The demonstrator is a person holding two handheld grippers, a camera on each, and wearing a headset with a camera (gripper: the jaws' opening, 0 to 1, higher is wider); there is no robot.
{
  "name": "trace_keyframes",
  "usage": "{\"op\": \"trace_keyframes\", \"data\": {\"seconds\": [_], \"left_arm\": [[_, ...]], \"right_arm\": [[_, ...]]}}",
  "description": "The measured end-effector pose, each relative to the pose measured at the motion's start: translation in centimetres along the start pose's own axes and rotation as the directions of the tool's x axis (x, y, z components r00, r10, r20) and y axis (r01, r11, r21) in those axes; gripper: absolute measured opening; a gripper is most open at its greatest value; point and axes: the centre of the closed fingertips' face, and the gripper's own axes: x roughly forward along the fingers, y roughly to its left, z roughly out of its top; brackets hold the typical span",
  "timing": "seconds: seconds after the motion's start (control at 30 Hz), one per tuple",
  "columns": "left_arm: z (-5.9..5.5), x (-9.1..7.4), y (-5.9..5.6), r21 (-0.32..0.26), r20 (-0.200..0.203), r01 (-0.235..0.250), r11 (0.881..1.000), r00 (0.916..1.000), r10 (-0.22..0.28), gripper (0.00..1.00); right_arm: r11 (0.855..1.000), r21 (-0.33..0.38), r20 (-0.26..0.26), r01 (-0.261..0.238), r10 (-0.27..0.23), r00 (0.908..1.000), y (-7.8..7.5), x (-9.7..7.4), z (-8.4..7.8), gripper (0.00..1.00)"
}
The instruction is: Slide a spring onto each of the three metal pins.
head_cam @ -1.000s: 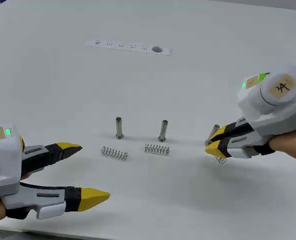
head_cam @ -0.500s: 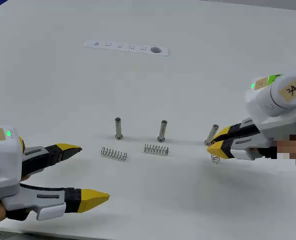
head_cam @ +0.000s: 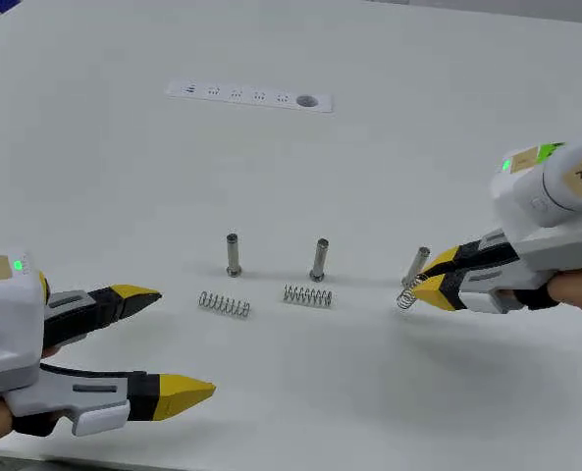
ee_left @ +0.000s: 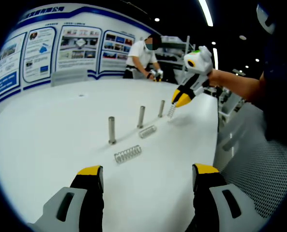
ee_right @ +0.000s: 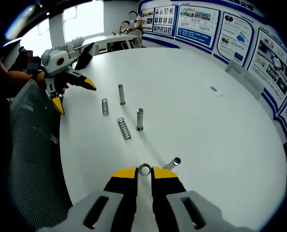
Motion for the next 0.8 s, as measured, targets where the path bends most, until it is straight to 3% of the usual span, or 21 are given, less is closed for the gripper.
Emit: {"op": "trace_keyframes", "data": {"seconds": [0.47,0.8], "left_arm": [[0.0,0.0,0.1,-0.003,0.006,0.0,1.0,1.0,0.0,0.76],[0.1,-0.1,0.1,-0.004,0.012,-0.001,1.0,0.9999,0.001,0.76]], "right_arm": [[0.999,0.001,0.053,0.036,-0.036,0.9979,-0.9,-3.2,3.2,0.12],[0.996,0.036,0.048,0.085,-0.086,0.9951,-3.5,-3.6,3.5,0.12]]}}
